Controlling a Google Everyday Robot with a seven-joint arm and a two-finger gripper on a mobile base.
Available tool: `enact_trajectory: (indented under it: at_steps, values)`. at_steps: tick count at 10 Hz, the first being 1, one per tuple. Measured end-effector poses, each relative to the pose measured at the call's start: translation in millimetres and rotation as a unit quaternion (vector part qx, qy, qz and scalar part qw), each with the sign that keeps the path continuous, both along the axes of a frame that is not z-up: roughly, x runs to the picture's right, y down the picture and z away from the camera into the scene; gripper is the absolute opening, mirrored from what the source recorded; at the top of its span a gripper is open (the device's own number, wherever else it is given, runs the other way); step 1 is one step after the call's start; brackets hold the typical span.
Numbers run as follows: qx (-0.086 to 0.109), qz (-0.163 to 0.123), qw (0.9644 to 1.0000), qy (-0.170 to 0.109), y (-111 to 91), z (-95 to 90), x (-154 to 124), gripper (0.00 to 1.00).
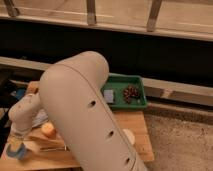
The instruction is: Stack cups into tray
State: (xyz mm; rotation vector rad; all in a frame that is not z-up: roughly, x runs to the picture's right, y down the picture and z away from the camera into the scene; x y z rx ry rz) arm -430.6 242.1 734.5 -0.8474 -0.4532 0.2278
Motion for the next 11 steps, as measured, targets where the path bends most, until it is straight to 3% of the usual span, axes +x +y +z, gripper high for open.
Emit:
enact_trajectory:
  at_steps: [3, 6, 9, 11]
  values:
    - [-0.024, 0.006, 0.9995, 0.019, 11.4, 15.1, 0.5, 0.32]
    - [-0.033, 0.004, 0.9993, 0.019, 13.8, 16.8, -0.2, 0.03]
    - [-0.018, 0.008, 0.9997, 0.014, -10.4, -1.8, 5.5, 0.00]
    - [0.003, 0.012, 0.9997, 0.019, -44.1, -24.8, 18.0, 0.00]
